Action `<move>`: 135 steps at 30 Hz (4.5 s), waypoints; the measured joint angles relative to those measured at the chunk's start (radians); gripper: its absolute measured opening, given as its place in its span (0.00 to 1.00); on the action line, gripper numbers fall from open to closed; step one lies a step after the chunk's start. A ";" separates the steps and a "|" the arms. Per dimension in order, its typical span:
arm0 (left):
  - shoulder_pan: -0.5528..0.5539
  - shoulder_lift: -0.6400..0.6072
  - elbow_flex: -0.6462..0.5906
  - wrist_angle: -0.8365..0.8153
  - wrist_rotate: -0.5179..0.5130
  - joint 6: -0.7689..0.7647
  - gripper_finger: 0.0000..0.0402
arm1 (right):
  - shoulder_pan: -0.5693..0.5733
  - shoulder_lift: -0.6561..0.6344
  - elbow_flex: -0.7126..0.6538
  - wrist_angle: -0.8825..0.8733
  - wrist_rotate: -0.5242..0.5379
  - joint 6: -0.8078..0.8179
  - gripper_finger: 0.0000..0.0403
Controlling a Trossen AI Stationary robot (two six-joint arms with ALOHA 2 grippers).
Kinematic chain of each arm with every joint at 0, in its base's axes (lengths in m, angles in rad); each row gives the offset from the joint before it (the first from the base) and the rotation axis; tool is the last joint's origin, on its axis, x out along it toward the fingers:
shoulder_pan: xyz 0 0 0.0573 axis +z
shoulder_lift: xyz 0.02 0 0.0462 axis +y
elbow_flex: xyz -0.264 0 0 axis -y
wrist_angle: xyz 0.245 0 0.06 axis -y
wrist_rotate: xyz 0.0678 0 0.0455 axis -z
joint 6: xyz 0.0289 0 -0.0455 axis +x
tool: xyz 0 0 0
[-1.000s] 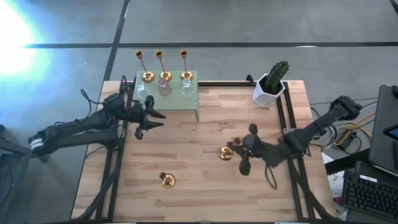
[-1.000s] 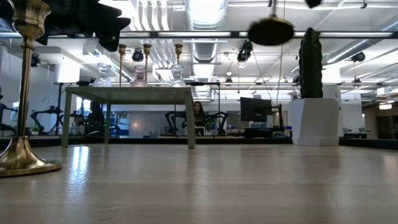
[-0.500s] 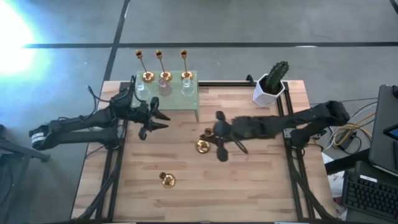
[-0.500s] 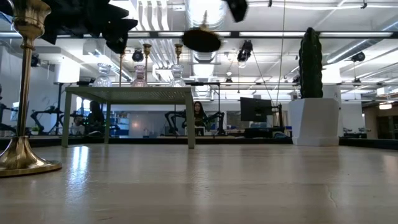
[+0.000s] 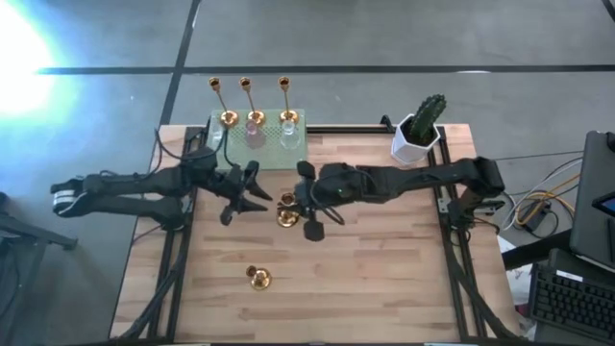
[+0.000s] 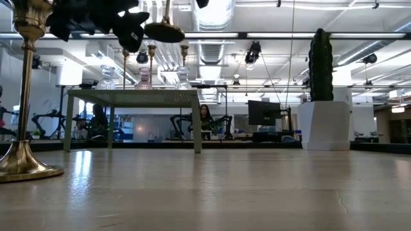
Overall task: Pick & Place candle stick holders
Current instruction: Put the golden candle holder on the shelf
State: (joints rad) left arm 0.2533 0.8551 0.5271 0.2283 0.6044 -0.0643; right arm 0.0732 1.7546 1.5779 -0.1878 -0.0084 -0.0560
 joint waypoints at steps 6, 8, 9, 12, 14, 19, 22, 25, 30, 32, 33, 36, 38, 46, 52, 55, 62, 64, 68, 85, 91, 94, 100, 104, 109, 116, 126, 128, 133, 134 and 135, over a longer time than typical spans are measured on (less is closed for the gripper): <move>-0.050 0.044 0.033 0.006 -0.038 0.019 0.36 | -0.019 0.048 0.057 -0.013 -0.042 -0.001 0.05; -0.060 0.064 0.051 0.007 -0.048 0.031 0.36 | -0.015 0.060 0.075 -0.008 -0.052 -0.004 0.05; -0.063 0.075 0.060 0.005 -0.049 0.035 0.36 | -0.013 0.064 0.079 -0.008 -0.058 -0.005 0.05; -0.070 0.110 0.089 0.007 -0.050 0.047 0.36 | -0.013 0.079 0.094 -0.009 -0.069 -0.008 0.05; -0.071 0.132 0.104 0.007 -0.050 0.056 0.36 | -0.017 0.082 0.096 -0.012 -0.071 -0.009 0.05; -0.079 0.167 0.128 0.007 -0.049 0.062 0.36 | -0.018 0.073 0.089 -0.008 -0.071 -0.007 0.05; -0.087 0.183 0.145 0.009 -0.049 0.067 0.36 | -0.019 0.074 0.088 -0.009 -0.073 -0.007 0.05; -0.087 0.194 0.164 0.015 -0.049 0.068 0.35 | -0.021 0.074 0.088 -0.008 -0.071 -0.007 0.05; -0.088 0.203 0.166 0.010 -0.046 0.069 0.17 | -0.019 0.074 0.086 -0.010 -0.069 -0.004 0.05; -0.089 0.201 0.164 0.013 -0.043 0.077 0.06 | -0.020 0.073 0.086 -0.011 -0.071 -0.001 0.05; -0.089 0.201 0.163 0.014 -0.043 0.078 0.05 | -0.020 0.073 0.085 -0.011 -0.073 0.001 0.05; -0.091 0.200 0.160 0.013 -0.044 0.078 0.05 | -0.020 0.073 0.084 -0.011 -0.072 0.001 0.05; -0.091 0.199 0.160 0.013 -0.046 0.078 0.05 | -0.020 0.073 0.084 -0.011 -0.071 0.005 0.05; -0.090 0.172 0.158 -0.001 -0.116 0.060 0.05 | -0.022 0.038 0.084 -0.109 -0.024 0.053 0.23; -0.090 0.140 0.157 -0.055 -0.226 0.068 0.05 | -0.021 -0.042 0.084 -0.298 -0.007 0.079 0.37; -0.090 0.132 0.157 -0.049 -0.332 0.067 0.05 | -0.019 -0.077 0.084 -0.398 0.021 0.107 0.40; -0.094 0.128 0.156 -0.045 -0.693 0.071 0.05 | 0.014 -0.155 0.008 -0.512 0.173 0.190 0.39; -0.101 0.128 0.154 -0.044 -0.787 0.071 0.05 | 0.027 -0.180 -0.032 -0.511 0.209 0.218 0.37; -0.122 0.128 0.123 0.048 -0.947 0.071 0.05 | 0.057 -0.248 -0.146 -0.469 0.332 0.282 0.33; -0.107 0.131 -0.075 0.366 -1.244 0.052 0.05 | 0.095 -0.557 -0.672 0.103 0.385 0.394 0.25; -0.056 0.174 -0.069 0.366 -1.219 0.028 0.05 | 0.095 -0.554 -0.683 0.120 0.385 0.389 0.26; -0.030 0.201 -0.069 0.366 -1.199 0.009 0.05 | 0.095 -0.549 -0.677 0.118 0.383 0.383 0.26; 0.007 0.242 -0.067 0.426 -1.164 -0.005 0.05 | 0.095 -0.549 -0.670 0.119 0.376 0.361 0.25; 0.032 0.282 -0.067 0.427 -1.141 -0.019 0.05 | 0.095 -0.549 -0.670 0.119 0.374 0.353 0.24; 0.040 0.340 -0.066 0.496 -1.134 -0.019 0.05 | 0.095 -0.549 -0.670 0.118 0.374 0.348 0.24; 0.042 0.356 -0.065 0.514 -1.131 -0.014 0.05 | 0.095 -0.549 -0.671 0.116 0.373 0.348 0.24; 0.043 0.334 -0.067 0.492 -1.126 -0.006 0.05 | 0.095 -0.549 -0.671 0.115 0.367 0.345 0.20; 0.043 0.335 -0.067 0.490 -1.126 -0.005 0.05 | 0.095 -0.549 -0.671 0.115 0.366 0.344 0.19; 0.043 0.335 -0.067 0.490 -1.127 -0.005 0.05 | 0.095 -0.549 -0.671 0.115 0.366 0.344 0.20; 0.043 0.335 -0.067 0.490 -1.127 -0.005 0.05 | 0.095 -0.549 -0.671 0.115 0.366 0.344 0.20; 0.043 0.335 -0.067 0.490 -1.127 -0.005 0.05 | 0.095 -0.549 -0.671 0.115 0.366 0.344 0.21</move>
State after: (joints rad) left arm 0.2962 1.1904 0.4603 0.7185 -0.5228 -0.0689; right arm 0.1680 1.2057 0.9073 -0.0727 0.3580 0.2882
